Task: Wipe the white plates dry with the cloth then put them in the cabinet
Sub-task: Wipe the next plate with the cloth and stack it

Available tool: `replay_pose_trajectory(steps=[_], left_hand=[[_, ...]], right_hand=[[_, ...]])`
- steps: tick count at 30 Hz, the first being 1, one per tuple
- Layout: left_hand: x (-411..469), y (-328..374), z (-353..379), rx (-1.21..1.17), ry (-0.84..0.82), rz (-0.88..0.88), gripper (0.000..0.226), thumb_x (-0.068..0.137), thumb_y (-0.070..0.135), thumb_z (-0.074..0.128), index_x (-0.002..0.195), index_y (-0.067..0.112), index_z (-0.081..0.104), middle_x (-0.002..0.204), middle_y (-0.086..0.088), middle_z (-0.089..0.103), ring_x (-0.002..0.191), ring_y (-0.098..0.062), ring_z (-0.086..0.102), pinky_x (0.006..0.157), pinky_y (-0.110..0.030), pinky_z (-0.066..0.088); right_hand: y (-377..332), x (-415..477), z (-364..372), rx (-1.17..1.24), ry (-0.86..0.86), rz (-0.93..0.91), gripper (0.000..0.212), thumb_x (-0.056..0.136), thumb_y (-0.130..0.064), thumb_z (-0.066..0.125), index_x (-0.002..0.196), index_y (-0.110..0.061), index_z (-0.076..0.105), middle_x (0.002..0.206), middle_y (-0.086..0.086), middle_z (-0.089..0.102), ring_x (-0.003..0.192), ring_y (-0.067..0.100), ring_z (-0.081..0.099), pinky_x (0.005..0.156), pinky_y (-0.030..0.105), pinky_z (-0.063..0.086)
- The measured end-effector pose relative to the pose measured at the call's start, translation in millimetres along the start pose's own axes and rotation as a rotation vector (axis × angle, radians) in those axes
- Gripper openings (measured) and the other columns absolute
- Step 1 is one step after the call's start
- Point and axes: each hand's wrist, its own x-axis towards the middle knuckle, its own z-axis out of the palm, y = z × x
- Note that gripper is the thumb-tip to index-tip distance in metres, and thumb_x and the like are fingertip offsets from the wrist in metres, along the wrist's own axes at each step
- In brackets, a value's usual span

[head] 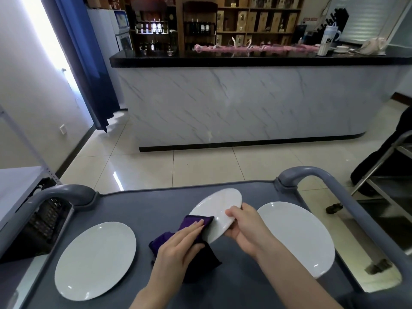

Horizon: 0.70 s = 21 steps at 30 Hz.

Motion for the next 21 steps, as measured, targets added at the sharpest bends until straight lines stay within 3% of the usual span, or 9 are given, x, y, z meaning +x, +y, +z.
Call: replay_pose_trajectory(steps=[3,6,8,12,16,21], left_hand=[[3,1,6,-0.097,-0.035,-0.172,0.045,0.094,0.015,0.062,0.136,0.028,0.054,0.134,0.018,0.059,0.124,0.005,0.053,0.103,-0.011,0.038],[15,1,12,-0.120,-0.087,-0.292,0.050,0.099,0.017,0.055,0.142,0.040,0.044,0.145,0.025,0.045,0.134,0.008,0.040,0.107,-0.008,0.030],[26,1,14,-0.121,-0.157,-0.276,0.054,0.102,0.023,0.047,0.146,0.046,0.027,0.154,0.028,0.027,0.142,0.013,0.019,0.113,-0.007,0.016],[41,0,23,-0.010,-0.287,-0.192,0.051,0.103,0.039,0.021,0.149,0.044,0.000,0.161,0.022,-0.001,0.146,0.008,-0.009,0.123,-0.027,-0.003],[52,1,28,-0.095,-0.267,-0.183,0.055,0.095,0.048,0.007,0.148,0.045,-0.008,0.157,0.033,-0.015,0.146,0.007,-0.012,0.120,-0.021,-0.009],[66,-11,25,-0.095,-0.249,-0.211,0.054,0.099,0.044,0.012,0.150,0.042,-0.008,0.158,0.030,-0.014,0.146,0.005,-0.014,0.123,-0.033,-0.004]], right_hand=[[5,-3,-3,-0.029,-0.059,-0.053,0.027,0.096,0.007,0.042,0.119,-0.001,0.053,0.118,0.024,0.064,0.093,0.032,0.067,0.067,0.044,0.060],[11,-9,-5,-0.113,-0.121,-0.101,0.030,0.097,0.003,0.044,0.120,-0.010,0.058,0.116,0.016,0.070,0.100,0.031,0.069,0.076,0.044,0.060],[14,-13,-4,-0.190,-0.135,-0.137,0.030,0.098,-0.001,0.045,0.118,-0.016,0.062,0.111,0.010,0.073,0.100,0.025,0.070,0.078,0.039,0.059],[17,-19,-1,-0.261,-0.118,-0.226,0.027,0.103,-0.014,0.045,0.115,-0.026,0.066,0.107,-0.003,0.075,0.098,0.013,0.071,0.075,0.028,0.057],[18,-24,-3,-0.342,-0.110,-0.295,0.025,0.104,-0.018,0.045,0.117,-0.026,0.065,0.109,-0.006,0.074,0.103,0.013,0.069,0.085,0.034,0.059],[12,-28,-14,-0.302,-0.156,-0.297,0.027,0.103,-0.015,0.048,0.113,-0.027,0.070,0.108,0.000,0.075,0.101,0.017,0.071,0.074,0.029,0.057]])
